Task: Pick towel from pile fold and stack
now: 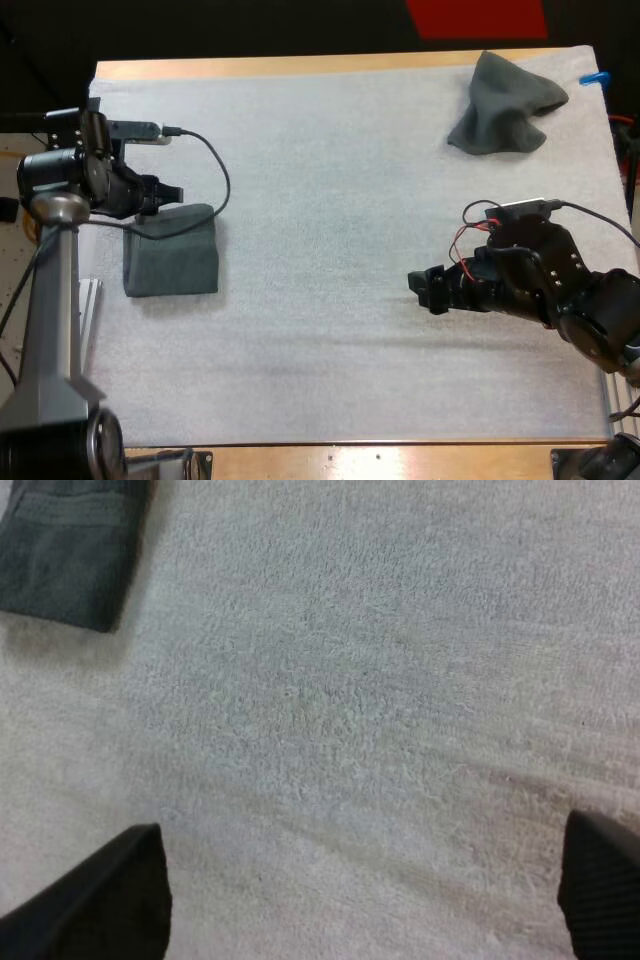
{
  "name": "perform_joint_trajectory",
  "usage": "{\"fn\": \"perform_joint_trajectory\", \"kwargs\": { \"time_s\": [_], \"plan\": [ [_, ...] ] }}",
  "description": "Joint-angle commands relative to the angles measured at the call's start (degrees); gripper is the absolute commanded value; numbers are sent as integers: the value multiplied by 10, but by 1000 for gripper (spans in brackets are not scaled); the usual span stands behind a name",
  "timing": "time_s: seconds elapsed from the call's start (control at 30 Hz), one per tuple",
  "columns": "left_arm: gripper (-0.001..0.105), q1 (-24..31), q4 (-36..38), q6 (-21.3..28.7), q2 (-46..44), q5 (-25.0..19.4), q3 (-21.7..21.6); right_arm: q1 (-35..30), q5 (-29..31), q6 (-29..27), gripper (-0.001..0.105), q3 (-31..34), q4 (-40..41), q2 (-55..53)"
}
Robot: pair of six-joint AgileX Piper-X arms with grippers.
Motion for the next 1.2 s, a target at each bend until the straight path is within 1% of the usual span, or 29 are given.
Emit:
{"fn": "perform_joint_trajectory", "kwargs": {
  "time_s": [0.0, 0.13, 0.17, 0.2, 0.3, 0.37, 0.4, 0.47, 0.53, 0.67, 0.77, 0.83, 0.9, 0.97, 1.0, 1.07, 1.17],
  "plan": [
    [48, -16, 7, -7, -22, 4, -3, 0, -5, -1, 77, 0, -9, -3],
    [48, -63, 9, -11, -60, 4, -3, -10, -3, -1, 77, 15, -42, 0],
    [48, -94, 9, -14, -78, 4, -3, -28, -8, -2, 77, 25, -59, 5],
    [48, -107, 9, -15, -83, 4, -3, -36, -12, -3, 77, 27, -62, 8],
    [48, -151, 11, -22, -98, 7, -3, -84, -41, -25, 77, 28, -74, 23],
    [48, -186, 10, -23, -106, 9, -3, -126, -56, -51, 77, 28, -81, 30],
    [48, -194, 10, -23, -107, 8, -3, -140, -57, -61, 77, 28, -81, 31],
    [48, -217, 10, -23, -112, 8, -3, -192, -57, -91, 77, 28, -79, 32],
    [48, -225, 10, -23, -117, 6, -3, -240, -62, -110, 77, 28, -76, 32],
    [48, -218, 10, -14, -140, 4, -3, -336, -94, -158, 77, 28, -50, 32],
    [48, -200, 10, 3, -165, 4, -3, -390, -90, -186, 77, 28, -25, 25],
    [48, -182, 10, 5, -183, -5, -3, -412, -90, -205, 77, 28, -16, 13],
    [48, -161, 10, 12, -200, -11, -3, -419, -87, -231, 77, 28, -9, -2],
    [48, -126, 10, 31, -219, -11, -2, -421, -77, -253, 77, 28, -3, -25],
    [48, -114, 10, 38, -226, -11, 0, -421, -76, -256, 77, 28, -2, -32],
    [48, -71, 10, 54, -251, -10, 8, -421, -76, -258, 77, 28, 4, -56],
    [48, -22, 10, 51, -289, 2, 29, -421, -76, -258, 77, 28, 12, -80]
  ]
}}
